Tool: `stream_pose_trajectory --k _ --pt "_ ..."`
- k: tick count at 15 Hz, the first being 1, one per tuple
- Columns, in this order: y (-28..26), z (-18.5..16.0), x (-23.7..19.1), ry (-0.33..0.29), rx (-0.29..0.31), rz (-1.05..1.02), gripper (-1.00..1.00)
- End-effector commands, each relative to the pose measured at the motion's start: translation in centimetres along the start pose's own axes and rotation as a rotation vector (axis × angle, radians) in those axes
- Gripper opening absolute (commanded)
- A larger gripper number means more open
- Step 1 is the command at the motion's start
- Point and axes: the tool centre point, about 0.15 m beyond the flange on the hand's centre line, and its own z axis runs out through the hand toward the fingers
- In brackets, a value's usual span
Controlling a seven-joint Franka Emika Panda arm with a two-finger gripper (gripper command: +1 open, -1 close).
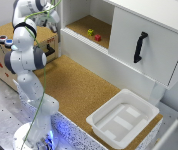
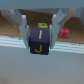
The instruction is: Put the grasped purple block on top of the pink block
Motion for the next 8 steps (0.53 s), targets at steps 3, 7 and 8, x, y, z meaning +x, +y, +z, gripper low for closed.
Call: stream_pose_trajectory --k 3,7,8 --pt "7.7 8.1 7.1 0.088 0.109 0.11 -1.0" --pt "8.5 11.8 11.8 0.105 0.157 0.225 -1.0" --pt "8.1 12.7 12.8 0.099 0.158 0.224 -1.0"
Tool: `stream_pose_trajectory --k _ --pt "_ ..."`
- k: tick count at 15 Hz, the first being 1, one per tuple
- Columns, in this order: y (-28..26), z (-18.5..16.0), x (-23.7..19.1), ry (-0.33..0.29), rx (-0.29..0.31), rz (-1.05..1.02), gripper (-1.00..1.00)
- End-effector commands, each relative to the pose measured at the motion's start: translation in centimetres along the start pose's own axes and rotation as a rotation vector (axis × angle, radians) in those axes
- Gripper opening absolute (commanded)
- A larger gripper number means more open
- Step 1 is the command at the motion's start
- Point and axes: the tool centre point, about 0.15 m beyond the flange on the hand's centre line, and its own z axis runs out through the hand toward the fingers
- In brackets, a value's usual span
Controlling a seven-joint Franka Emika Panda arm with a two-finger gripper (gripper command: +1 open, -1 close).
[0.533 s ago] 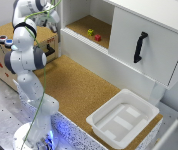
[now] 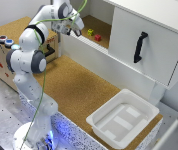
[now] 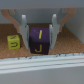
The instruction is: Put the grasped purple block on top of the pink block
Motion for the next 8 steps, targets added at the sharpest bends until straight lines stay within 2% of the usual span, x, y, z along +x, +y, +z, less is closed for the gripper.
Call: stream_pose_trajectory --k 1,5,8 --pt "0.0 6.7 5.7 -0.024 0.075 0.064 -1.0" --pt "-1.6 8.1 9.8 -0.025 0.065 0.007 -1.0" --pt "-1.8 6.2 10.9 0.002 0.019 -0.02 -1.0"
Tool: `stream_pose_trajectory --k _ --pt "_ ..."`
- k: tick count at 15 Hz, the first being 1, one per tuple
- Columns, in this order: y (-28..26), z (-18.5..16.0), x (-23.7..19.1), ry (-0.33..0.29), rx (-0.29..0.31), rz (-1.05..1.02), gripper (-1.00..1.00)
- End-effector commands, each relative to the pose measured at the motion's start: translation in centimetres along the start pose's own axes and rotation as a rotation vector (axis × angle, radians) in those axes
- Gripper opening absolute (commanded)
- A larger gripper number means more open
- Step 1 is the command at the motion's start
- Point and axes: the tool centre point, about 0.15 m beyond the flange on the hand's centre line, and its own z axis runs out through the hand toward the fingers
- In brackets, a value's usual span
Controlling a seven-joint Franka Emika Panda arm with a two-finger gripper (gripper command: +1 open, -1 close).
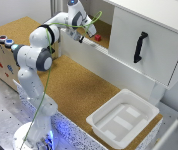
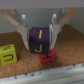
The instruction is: Put the grasped purple block on top of the pink block
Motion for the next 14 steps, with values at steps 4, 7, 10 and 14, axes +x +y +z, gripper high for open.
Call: stream_pose_trajectory --k 4,7,10,14 --pt "-0.1 -1.1 4.7 -0.096 -0.101 -0.065 -1.0" --pt "-0.2 -0.2 4.1 -0.133 -0.096 -0.092 -1.0" --pt "-0.6 0.6 4.3 -0.115 -0.106 -0.124 -1.0" --pt "-0.3 2.4 4.4 -0.135 -0.167 -0.169 -1.0"
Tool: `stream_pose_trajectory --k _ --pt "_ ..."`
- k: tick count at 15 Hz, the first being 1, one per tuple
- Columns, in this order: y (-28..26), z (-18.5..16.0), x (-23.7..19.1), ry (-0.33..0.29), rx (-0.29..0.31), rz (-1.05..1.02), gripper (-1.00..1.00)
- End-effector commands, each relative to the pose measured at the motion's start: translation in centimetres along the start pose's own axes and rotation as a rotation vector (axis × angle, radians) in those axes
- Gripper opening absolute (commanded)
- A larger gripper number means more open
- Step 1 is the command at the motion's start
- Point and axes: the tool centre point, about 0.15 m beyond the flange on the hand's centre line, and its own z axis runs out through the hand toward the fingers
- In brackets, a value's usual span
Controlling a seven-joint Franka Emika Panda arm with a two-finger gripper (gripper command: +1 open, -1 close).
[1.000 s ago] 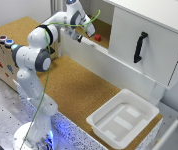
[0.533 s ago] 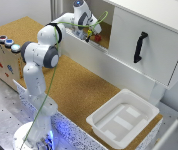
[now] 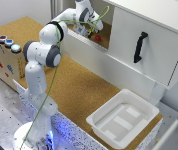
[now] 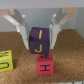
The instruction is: Put the grasped purple block on top of the pink block
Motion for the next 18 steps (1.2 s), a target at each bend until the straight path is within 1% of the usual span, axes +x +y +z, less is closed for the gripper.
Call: stream_pose_trajectory --k 1,4,6,9,11,12,13,15,16,18 --pt "0.0 2.4 2.0 -0.105 -0.125 -0.062 -1.0" --pt "0.5 2.7 1.6 -0.108 -0.094 -0.045 -1.0" --pt "0.3 2.8 1.7 -0.095 -0.076 -0.05 -1.0" --pt "0.2 2.6 2.2 -0.078 -0.089 -0.054 -1.0" --pt "0.0 2.7 2.3 -0.088 -0.086 -0.063 -1.0" --pt "0.0 2.7 2.4 -0.096 -0.101 -0.065 1.0" --pt "-0.1 2.6 2.5 -0.101 -0.124 -0.066 1.0" --pt "0.1 1.8 2.6 -0.1 -0.137 -0.062 1.0" --pt "0.0 1.2 2.6 -0.092 -0.152 -0.061 1.0" --pt "-0.2 -0.2 2.4 -0.073 -0.161 -0.058 1.0"
